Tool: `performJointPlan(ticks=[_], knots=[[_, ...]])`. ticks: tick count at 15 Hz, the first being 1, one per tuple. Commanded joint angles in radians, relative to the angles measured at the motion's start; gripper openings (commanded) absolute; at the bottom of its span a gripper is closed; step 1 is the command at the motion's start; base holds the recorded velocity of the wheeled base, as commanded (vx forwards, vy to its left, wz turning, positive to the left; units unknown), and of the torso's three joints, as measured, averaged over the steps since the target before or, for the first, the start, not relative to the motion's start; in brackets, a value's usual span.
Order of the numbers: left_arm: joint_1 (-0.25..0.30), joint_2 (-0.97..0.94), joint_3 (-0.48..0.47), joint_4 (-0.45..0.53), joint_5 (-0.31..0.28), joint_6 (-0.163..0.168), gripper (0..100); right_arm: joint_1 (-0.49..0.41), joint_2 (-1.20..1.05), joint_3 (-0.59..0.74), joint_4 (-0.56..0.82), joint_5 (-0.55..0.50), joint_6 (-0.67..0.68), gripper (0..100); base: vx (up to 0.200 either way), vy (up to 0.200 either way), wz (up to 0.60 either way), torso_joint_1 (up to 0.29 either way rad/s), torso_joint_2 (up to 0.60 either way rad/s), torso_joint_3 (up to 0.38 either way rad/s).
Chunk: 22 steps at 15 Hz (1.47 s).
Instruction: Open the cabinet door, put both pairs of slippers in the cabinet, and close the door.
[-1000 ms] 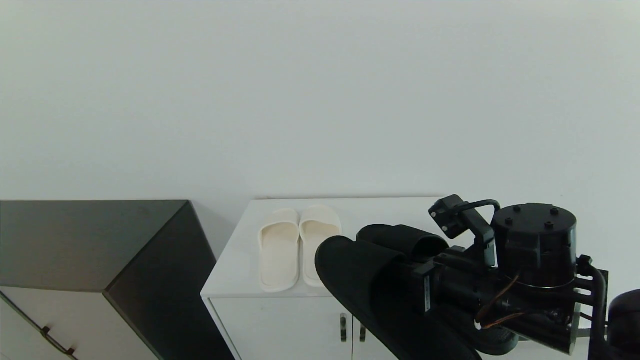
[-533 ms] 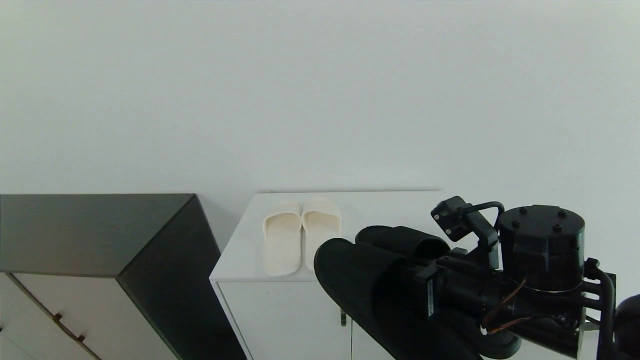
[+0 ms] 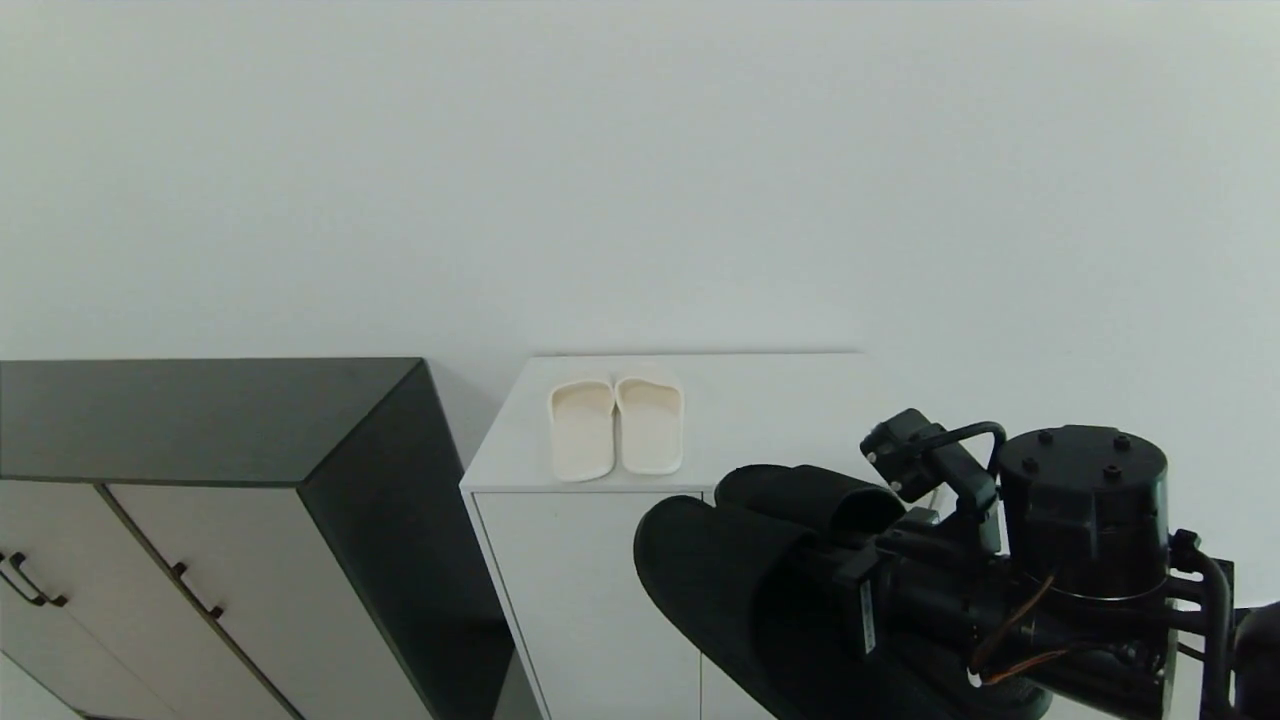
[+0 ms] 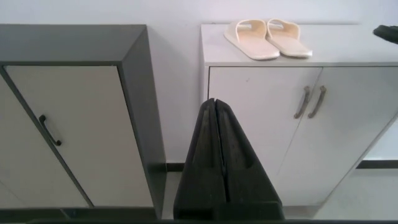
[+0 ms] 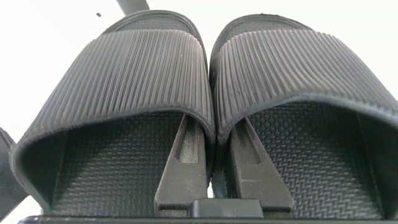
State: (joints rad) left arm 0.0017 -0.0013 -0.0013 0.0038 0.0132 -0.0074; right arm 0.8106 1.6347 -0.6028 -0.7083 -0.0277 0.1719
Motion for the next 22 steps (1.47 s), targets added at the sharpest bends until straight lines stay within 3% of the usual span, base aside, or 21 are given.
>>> performJointPlan(ticks=[1,15,22], knots=[[0.0,0.001,0.0,0.001,0.001,0.0,0,0.004,-0.006,0.012,0.0,0.012,0.0,0,0.0,0.0,0.0,0.0,0.0,0.0],[0.0,0.001,0.0,0.001,0.002,0.0,0,0.047,-0.045,0.12,-0.022,0.041,-0.022,0,0.0,0.0,0.0,0.0,0.0,0.0],[0.0,0.001,0.0,0.001,0.004,0.0,0,0.048,-0.045,0.127,-0.022,0.043,-0.022,0,0.0,0.0,0.0,-0.145,0.33,0.178]])
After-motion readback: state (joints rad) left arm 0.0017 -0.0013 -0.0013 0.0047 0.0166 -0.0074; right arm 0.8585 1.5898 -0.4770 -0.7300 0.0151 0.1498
